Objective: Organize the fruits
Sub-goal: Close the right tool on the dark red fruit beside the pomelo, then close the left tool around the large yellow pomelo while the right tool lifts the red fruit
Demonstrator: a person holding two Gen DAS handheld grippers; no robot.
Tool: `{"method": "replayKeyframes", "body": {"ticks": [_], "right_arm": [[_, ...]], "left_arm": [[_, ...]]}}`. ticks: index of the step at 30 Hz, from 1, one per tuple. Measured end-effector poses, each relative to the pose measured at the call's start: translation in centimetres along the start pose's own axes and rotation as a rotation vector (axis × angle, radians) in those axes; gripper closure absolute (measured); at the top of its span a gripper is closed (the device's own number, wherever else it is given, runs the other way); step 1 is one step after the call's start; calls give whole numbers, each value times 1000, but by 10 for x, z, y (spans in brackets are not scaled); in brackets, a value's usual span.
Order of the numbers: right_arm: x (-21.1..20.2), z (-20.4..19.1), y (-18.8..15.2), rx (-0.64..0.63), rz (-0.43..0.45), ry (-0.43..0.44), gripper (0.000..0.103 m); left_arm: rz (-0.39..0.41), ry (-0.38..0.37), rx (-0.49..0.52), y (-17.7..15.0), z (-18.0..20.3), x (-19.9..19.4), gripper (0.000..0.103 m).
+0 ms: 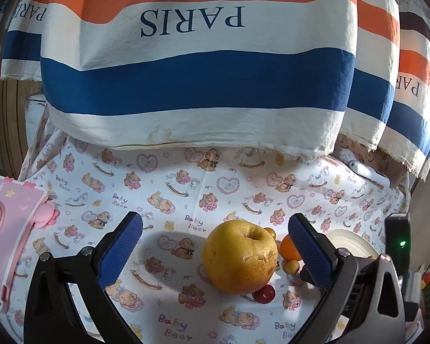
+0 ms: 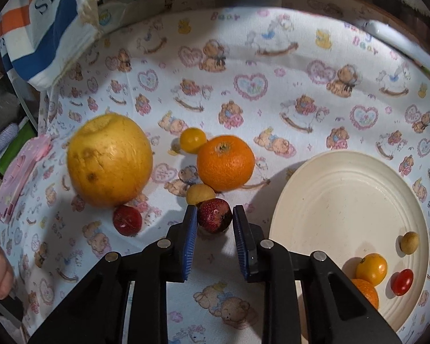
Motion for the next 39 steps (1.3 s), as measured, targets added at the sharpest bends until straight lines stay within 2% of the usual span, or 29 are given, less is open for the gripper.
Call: {"method": "replayKeyframes", "body": {"ticks": [4, 10, 14, 15, 17, 18, 23, 25, 30, 34, 39], "right_arm": [[-6, -1, 2, -6, 14, 14, 77], [-19, 1, 8, 9, 77, 66, 77], [-19, 3, 8, 25, 92, 76, 77], [-20, 5, 8, 29, 94, 78, 77], [-21, 7, 8, 40, 95, 88, 77], [-21, 9, 7, 43, 93, 90, 77], [-28, 13, 11, 42, 123, 63, 77], [-31, 15, 14, 44, 132, 63, 77], [-46, 18, 22, 25, 179, 33, 77], [-52, 16, 25, 23, 191, 41, 77], [-57, 23, 29, 51, 202, 37, 77]], "left_arm": [[11, -3, 4, -1, 0, 2, 2], [-56, -40, 22, -8, 6, 15, 2], [-197, -136, 32, -21, 17, 36, 2], [-240, -141, 44, -26, 19, 41, 2], [-335, -101, 96, -38, 25, 53, 6], [-354, -99, 122, -43, 29, 55, 6], [-362, -35, 281, -58, 49, 61, 6], [-357, -21, 301, -61, 54, 61, 6], [-335, 11, 311, -63, 60, 64, 6], [-365, 0, 231, -57, 51, 73, 6], [-402, 10, 230, -56, 46, 91, 6]]}}
Point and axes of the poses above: each gripper's, at about its wrist camera, not at the fingertips, and x roughly the way its jaws point, z to its right, y to its top, the point moved 5 cm from there along x, roughly the way its jaws point
